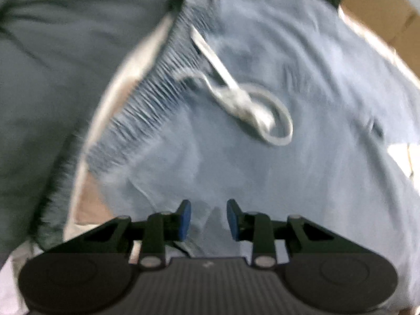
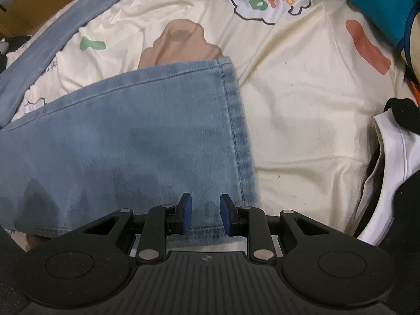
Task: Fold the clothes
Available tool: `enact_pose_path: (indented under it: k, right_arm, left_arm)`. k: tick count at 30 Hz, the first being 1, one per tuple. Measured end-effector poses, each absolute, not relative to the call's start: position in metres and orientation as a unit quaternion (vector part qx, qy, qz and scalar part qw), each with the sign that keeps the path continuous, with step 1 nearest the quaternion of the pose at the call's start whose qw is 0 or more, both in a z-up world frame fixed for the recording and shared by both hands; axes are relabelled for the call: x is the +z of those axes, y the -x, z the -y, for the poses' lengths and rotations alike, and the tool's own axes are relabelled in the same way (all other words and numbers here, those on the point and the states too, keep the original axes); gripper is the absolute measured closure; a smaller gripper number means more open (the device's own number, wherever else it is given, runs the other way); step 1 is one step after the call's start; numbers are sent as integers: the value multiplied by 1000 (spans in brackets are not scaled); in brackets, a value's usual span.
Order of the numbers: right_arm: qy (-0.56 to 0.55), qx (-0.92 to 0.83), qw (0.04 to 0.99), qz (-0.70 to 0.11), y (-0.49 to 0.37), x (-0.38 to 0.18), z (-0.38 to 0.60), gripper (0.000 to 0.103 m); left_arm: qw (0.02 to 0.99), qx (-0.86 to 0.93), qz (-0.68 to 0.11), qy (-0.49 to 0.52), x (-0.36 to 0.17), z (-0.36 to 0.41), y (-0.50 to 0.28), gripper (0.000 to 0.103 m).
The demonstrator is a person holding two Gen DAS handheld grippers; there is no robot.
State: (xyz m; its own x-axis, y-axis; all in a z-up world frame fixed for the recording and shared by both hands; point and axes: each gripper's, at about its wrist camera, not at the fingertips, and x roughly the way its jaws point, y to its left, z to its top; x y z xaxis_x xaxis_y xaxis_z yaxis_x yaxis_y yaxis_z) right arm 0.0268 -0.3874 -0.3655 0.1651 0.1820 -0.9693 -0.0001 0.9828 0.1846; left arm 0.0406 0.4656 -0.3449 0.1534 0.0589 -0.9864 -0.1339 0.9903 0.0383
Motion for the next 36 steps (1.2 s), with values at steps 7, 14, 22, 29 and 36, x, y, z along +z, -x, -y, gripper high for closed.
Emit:
enact_pose_path:
  k: [7,14,22,29,36]
  right_arm:
    - [-52,59,763,-642,-32,-350,390,75]
    - [-44,54,761,-645,-38,-351,391,75]
    - [-36,68,759,-646,-36,-351,382,75]
    - [-42,68,766,-638,-41,-347,383,75]
    - [-44,81,760,-643,-49,-366,370,75]
  left_arm:
    - [759,139,-635,32,-368,-495,-42,100]
    - [766,152,-622,52,-363,-517,-46,99]
    - [763,196,-605,115,-366,-544,-60,99]
    - [747,230,-605,156,-368,-549,-61,100]
    - [771,172,-606,96,-330,-516,-72,68]
